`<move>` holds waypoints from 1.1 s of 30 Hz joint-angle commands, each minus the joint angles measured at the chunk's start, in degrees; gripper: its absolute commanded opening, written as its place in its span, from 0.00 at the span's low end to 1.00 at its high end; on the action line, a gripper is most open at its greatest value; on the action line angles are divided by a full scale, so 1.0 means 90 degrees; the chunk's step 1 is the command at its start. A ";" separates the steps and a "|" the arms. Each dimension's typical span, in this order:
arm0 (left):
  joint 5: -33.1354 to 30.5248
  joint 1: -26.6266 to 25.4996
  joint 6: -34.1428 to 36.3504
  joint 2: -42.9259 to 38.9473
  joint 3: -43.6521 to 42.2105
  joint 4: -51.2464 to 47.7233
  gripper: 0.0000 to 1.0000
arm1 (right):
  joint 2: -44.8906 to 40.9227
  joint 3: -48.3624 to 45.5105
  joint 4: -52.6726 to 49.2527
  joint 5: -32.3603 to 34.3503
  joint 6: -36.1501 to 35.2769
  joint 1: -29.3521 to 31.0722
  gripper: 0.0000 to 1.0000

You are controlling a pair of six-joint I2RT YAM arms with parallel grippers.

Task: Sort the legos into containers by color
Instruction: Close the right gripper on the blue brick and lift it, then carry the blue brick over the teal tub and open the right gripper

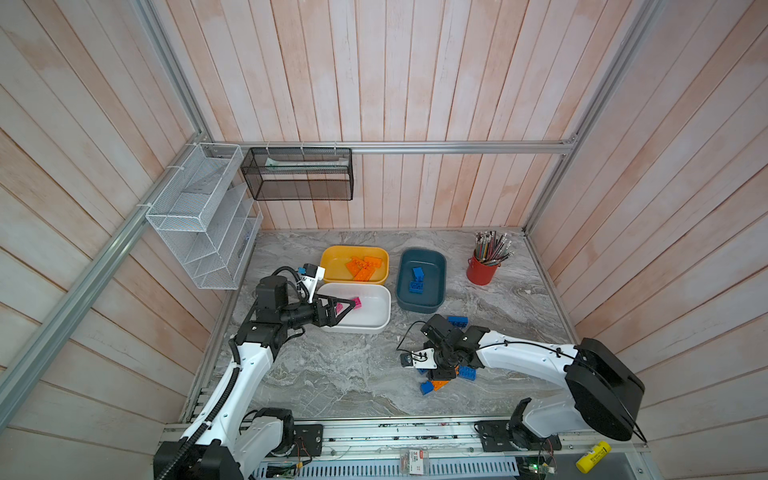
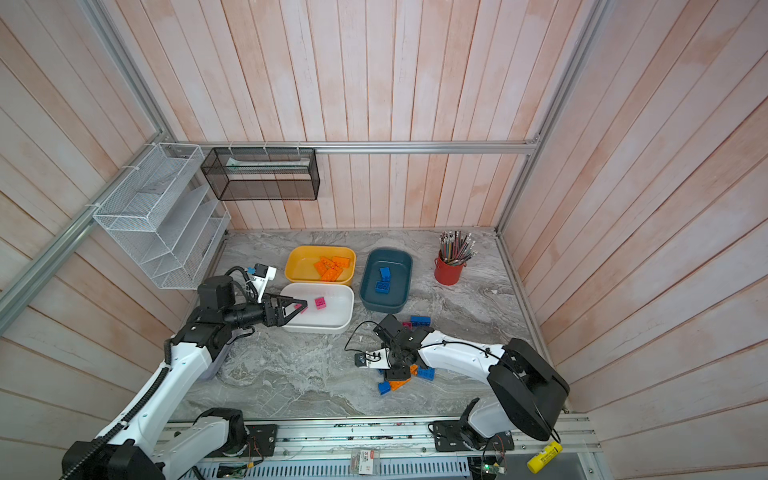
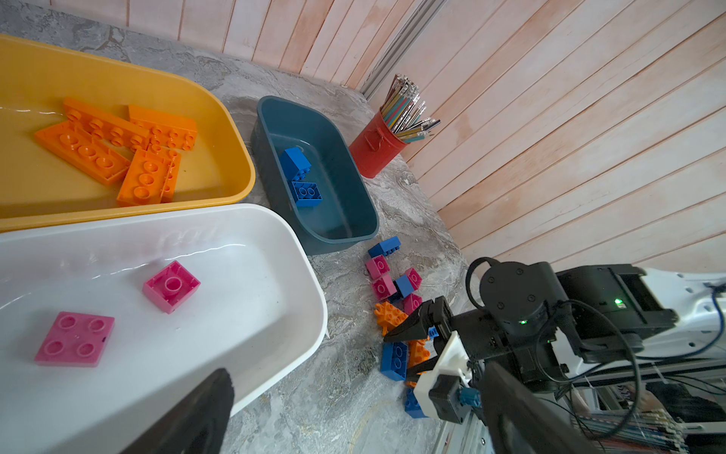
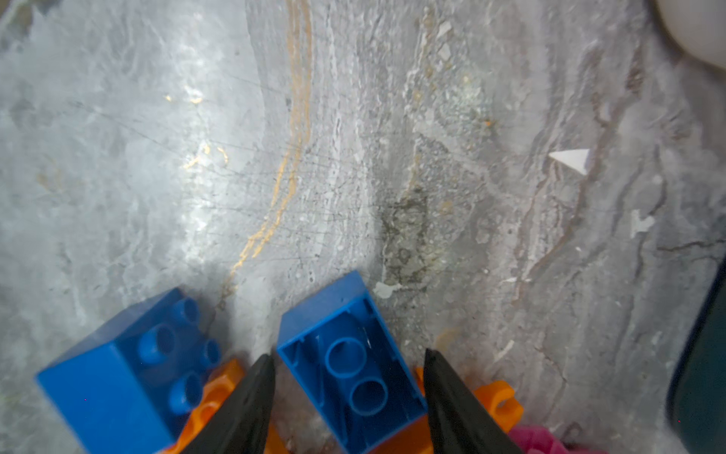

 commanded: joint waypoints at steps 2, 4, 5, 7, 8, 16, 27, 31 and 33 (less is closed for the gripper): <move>0.0146 -0.0014 0.0236 -0.0037 -0.0069 -0.0023 1.00 | 0.0228 0.0331 0.0038 -0.0139 -0.0008 0.0044 0.49; 0.0146 -0.0017 0.0259 -0.0066 -0.0077 -0.0052 1.00 | 0.0349 0.0403 0.0057 -0.0216 -0.0018 0.0045 0.42; 0.0145 -0.0014 0.0267 -0.0063 -0.0064 -0.0069 1.00 | 0.0420 0.0456 0.0034 -0.0247 -0.0009 0.0041 0.39; 0.0130 -0.0020 0.0282 -0.0087 -0.0057 -0.0093 1.00 | 0.0489 0.0563 -0.0019 -0.0293 0.0054 0.0039 0.33; 0.0133 -0.0015 0.0281 -0.0089 -0.0053 -0.0090 1.00 | 0.0489 0.0608 -0.0052 -0.0293 0.0077 0.0036 0.31; 0.0185 -0.0015 0.0210 -0.0037 -0.0035 -0.0001 1.00 | 0.0137 0.1096 -0.0205 -0.0691 0.0477 -0.0232 0.23; 0.0371 -0.0033 -0.0270 0.0110 0.0148 0.0432 1.00 | 0.0073 0.1955 0.1212 -0.0320 0.1258 -0.2007 0.26; 0.0325 -0.0072 -0.0405 0.0204 0.0243 0.0557 1.00 | 0.1157 0.2916 0.1422 0.0190 0.1725 -0.2474 0.26; 0.0281 -0.0091 -0.0391 0.0214 0.0303 0.0528 1.00 | 0.1782 0.3494 0.1316 0.0393 0.1909 -0.2681 0.26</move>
